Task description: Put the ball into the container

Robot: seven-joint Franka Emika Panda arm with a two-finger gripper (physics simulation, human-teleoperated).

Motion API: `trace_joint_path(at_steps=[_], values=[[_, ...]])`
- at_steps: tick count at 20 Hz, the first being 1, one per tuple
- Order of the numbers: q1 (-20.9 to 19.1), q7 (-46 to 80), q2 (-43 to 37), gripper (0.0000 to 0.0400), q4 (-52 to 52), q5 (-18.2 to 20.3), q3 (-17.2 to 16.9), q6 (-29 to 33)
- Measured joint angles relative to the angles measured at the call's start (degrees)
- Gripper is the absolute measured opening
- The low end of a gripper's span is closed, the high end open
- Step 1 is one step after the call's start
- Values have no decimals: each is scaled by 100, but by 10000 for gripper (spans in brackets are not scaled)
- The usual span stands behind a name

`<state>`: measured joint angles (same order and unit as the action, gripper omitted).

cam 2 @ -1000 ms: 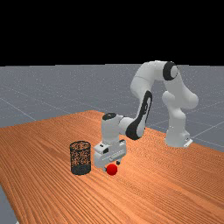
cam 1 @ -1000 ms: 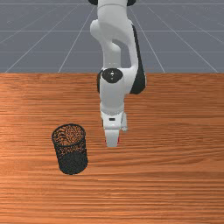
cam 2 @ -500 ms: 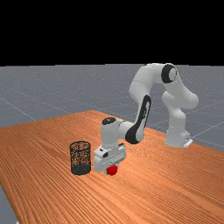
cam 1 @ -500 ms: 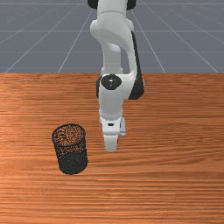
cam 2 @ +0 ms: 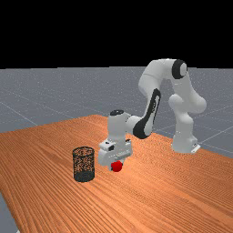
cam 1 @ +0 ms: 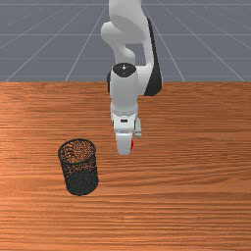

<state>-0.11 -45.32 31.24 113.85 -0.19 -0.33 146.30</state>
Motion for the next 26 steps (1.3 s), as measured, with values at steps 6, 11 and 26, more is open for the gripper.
trace_joint_path(at_steps=[6, 11, 26], values=[[2, -1, -672, 279, 94, -1, -1, -496], [3, -1, -1110, 279, 23, -2, -2, -999], [-917, -1954, -985, 280, -586, 135, -242, -1676]])
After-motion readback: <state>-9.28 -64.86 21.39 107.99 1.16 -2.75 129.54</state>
